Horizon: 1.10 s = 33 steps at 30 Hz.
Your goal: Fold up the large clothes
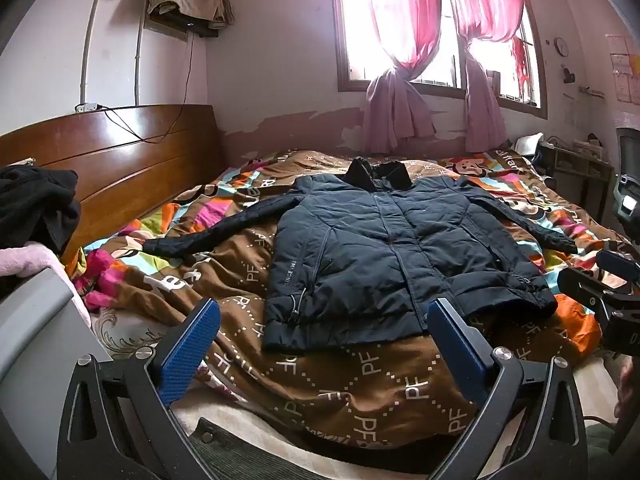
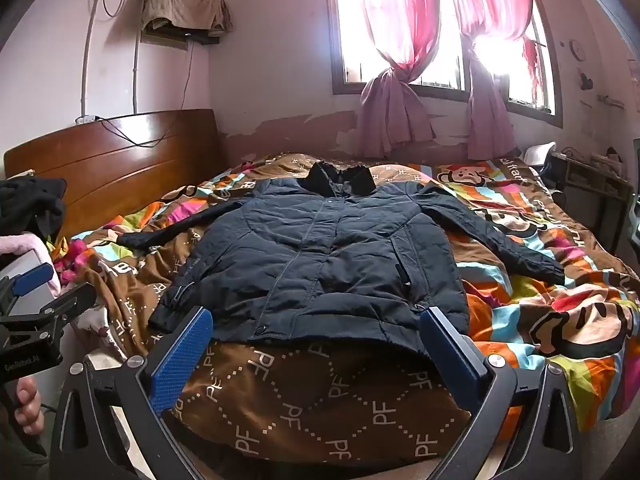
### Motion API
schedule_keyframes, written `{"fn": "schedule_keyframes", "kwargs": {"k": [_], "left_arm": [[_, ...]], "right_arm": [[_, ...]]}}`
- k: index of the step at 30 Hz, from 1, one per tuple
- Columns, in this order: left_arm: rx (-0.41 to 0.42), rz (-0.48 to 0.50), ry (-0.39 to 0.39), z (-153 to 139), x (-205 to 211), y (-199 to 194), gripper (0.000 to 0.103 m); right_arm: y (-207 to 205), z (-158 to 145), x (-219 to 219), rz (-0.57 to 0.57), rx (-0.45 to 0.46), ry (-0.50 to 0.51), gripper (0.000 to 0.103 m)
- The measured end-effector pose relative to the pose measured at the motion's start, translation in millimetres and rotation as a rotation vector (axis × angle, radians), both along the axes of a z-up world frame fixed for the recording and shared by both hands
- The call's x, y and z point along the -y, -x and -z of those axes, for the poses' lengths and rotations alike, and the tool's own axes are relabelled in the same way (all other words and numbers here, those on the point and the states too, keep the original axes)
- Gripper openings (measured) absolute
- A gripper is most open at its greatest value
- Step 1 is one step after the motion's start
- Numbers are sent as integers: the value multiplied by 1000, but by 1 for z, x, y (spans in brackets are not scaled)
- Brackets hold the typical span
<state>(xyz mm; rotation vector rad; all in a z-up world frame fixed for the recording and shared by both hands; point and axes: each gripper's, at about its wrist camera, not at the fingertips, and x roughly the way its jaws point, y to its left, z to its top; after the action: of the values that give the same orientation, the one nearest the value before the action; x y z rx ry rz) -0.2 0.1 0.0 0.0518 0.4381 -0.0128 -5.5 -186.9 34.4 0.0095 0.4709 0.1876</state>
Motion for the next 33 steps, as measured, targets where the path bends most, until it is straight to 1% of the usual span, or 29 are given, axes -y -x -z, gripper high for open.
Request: {"fn": "schedule_keyframes", "kwargs": {"k": [33], "left_arm": [[-3, 0, -4, 0, 0, 0, 101]], "right_arm": [[0, 3, -1, -5, 0, -6, 103]]}}
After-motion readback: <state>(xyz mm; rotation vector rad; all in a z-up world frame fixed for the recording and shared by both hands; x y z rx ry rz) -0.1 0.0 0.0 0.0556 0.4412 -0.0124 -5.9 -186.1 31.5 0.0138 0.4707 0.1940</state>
